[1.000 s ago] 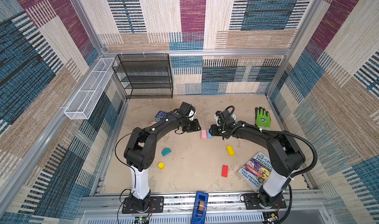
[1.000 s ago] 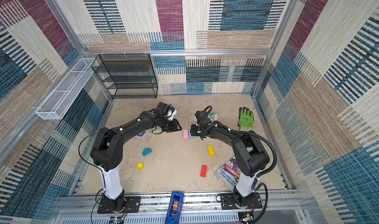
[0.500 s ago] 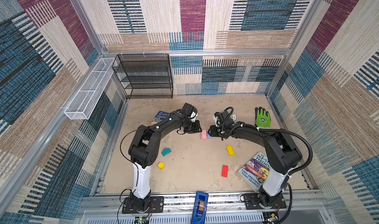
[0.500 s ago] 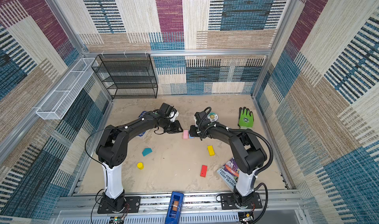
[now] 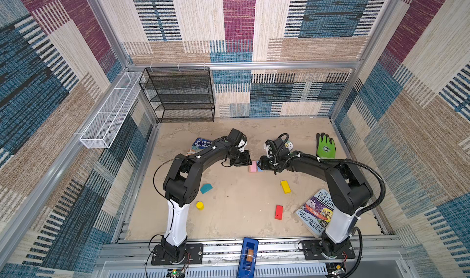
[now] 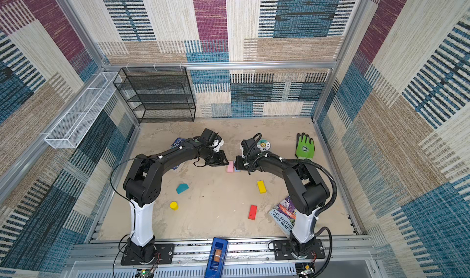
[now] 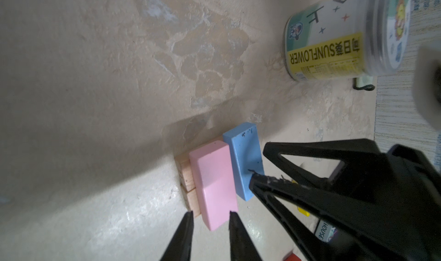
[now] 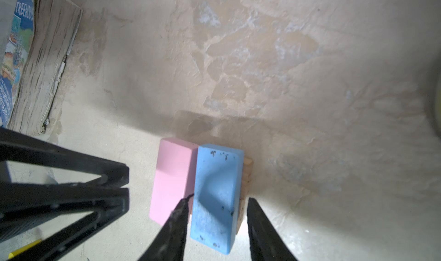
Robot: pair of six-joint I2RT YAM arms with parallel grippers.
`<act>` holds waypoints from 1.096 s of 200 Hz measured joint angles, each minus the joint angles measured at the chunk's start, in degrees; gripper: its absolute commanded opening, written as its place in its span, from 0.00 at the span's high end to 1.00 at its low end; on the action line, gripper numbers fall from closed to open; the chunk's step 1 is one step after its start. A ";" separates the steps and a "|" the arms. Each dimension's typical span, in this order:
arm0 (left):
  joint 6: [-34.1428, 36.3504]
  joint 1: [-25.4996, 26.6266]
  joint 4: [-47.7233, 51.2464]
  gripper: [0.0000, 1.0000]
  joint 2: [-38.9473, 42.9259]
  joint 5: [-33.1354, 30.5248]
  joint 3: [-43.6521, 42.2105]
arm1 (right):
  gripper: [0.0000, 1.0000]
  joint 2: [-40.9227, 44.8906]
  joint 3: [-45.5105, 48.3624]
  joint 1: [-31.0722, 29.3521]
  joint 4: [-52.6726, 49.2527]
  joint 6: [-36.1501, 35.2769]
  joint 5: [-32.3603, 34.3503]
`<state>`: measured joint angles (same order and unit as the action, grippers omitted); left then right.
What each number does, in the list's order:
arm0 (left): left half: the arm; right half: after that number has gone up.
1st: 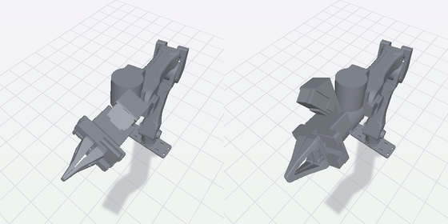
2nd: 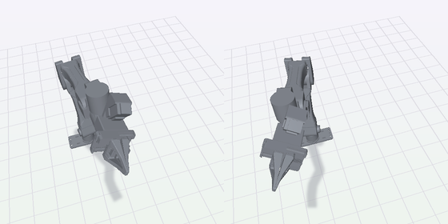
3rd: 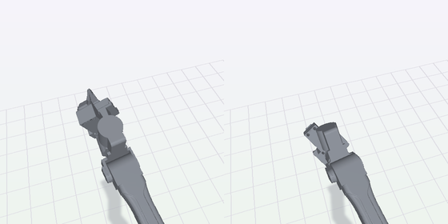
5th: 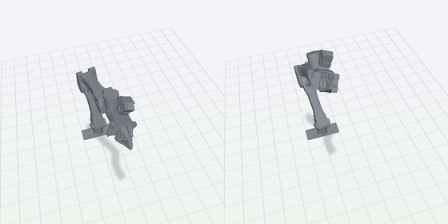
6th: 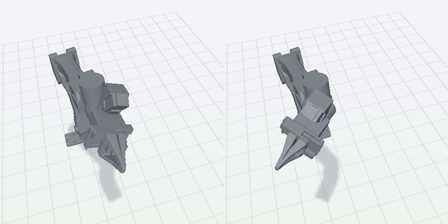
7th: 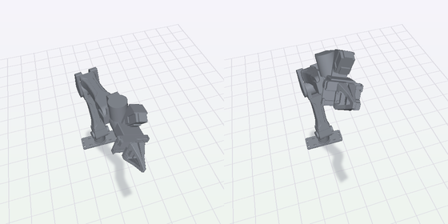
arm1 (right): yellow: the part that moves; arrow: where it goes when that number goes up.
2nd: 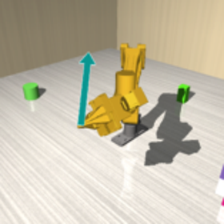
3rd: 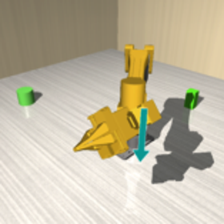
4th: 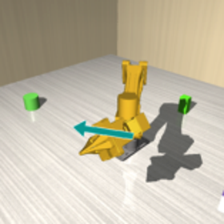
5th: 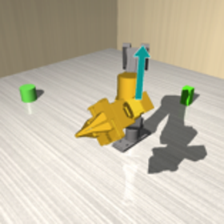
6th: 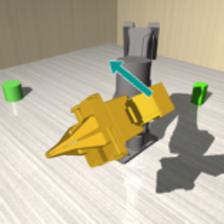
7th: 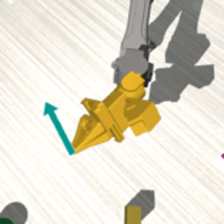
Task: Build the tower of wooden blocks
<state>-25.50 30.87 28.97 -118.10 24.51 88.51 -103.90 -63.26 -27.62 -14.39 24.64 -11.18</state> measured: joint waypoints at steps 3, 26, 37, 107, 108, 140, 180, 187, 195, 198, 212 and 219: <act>0.00 0.02 0.00 0.70 -0.07 0.04 0.07 | 0.58 -0.02 0.00 0.00 0.00 -0.02 -0.07; 0.00 0.42 -0.02 0.71 -0.70 0.50 0.63 | 0.59 -0.26 0.00 0.00 0.02 0.31 -0.44; 0.00 0.48 0.09 0.71 -0.87 1.03 0.81 | 0.60 -0.35 0.00 0.00 0.02 0.42 -0.76; -0.04 0.79 0.04 0.72 -2.23 1.29 1.73 | 0.63 -0.63 -0.20 0.00 0.17 0.66 -1.31; -0.04 0.79 0.04 0.72 -2.27 1.29 1.73 | 0.63 -0.66 -0.22 0.00 0.17 0.66 -1.31; -0.04 0.81 0.04 0.72 -2.58 1.31 1.95 | 0.64 -0.87 -0.50 0.00 0.26 0.66 -1.68; -0.04 0.90 0.20 0.72 -2.99 1.33 2.25 | 0.65 -1.14 -0.85 0.00 0.26 0.66 -1.70; -0.04 0.87 0.24 0.72 -3.06 1.31 2.25 | 0.65 -1.14 -0.90 0.00 0.24 0.66 -1.70; -0.04 0.87 0.35 0.73 -3.13 1.31 2.25 | 0.66 -1.14 -0.96 0.00 0.24 0.66 -1.70; -0.04 0.87 0.35 0.73 -3.15 1.31 2.29 | 0.67 -1.16 -0.96 0.00 0.26 0.66 -1.70; -0.04 0.87 0.37 0.73 -3.26 1.33 2.47 | 0.67 -1.16 -1.03 0.00 0.24 0.85 -1.73; -0.04 0.87 0.37 0.73 -3.30 1.33 2.47 | 0.67 -1.18 -1.09 0.00 0.22 0.83 -1.73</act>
<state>-25.54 31.75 29.34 -121.40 25.85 90.98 -105.08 -64.36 -27.62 -14.17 25.47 -12.91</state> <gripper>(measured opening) 0.275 0.329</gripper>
